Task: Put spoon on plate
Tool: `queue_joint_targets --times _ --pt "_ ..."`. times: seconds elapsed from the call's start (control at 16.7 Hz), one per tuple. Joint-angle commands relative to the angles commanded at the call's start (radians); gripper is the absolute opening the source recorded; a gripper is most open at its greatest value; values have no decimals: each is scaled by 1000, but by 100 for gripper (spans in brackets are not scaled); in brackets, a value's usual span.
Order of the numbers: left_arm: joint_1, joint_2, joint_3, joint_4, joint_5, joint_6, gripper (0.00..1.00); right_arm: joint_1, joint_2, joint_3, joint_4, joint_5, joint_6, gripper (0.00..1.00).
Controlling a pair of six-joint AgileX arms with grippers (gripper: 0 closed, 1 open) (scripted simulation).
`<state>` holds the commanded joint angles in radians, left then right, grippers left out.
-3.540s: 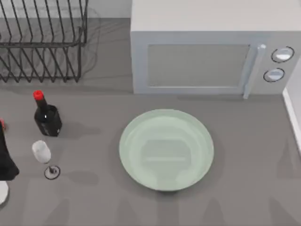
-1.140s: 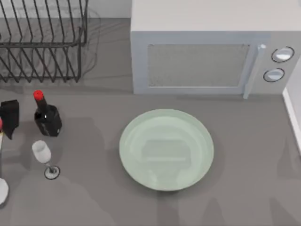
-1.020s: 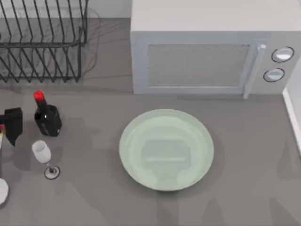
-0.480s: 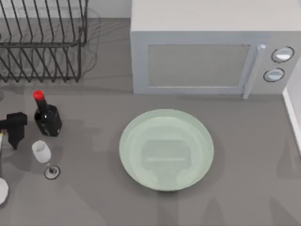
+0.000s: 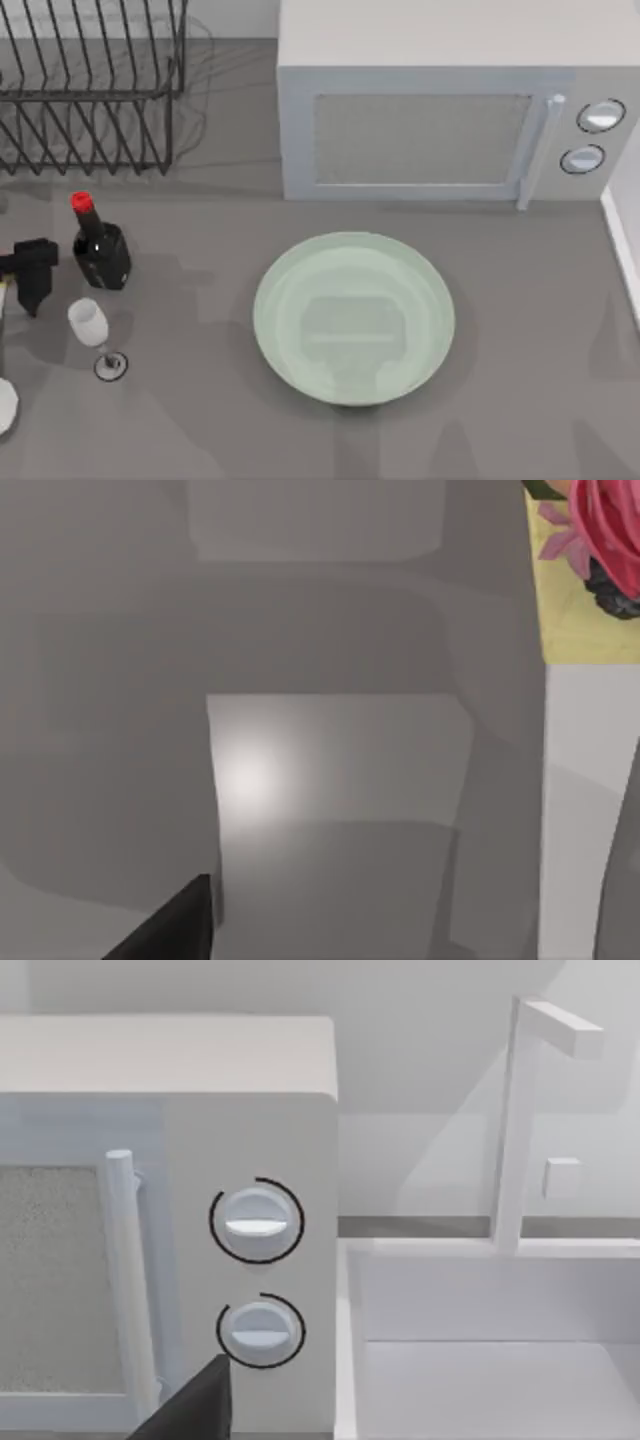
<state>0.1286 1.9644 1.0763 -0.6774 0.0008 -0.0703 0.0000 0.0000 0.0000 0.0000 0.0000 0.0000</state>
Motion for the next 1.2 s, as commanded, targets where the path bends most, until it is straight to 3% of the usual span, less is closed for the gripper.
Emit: queue_joint_targets --times 0.3,0.36,0.78,1.2 --pt "0 0 0 0 0 0 2 0 0 0 0 0 0 100" --pt "0 0 0 0 0 0 0 0 0 0 0 0 0 100" --pt "0 0 0 0 0 0 0 0 0 0 0 0 0 100" --pt "31 -125 73 -110 10 36 0 0 0 0 0 0 0 100"
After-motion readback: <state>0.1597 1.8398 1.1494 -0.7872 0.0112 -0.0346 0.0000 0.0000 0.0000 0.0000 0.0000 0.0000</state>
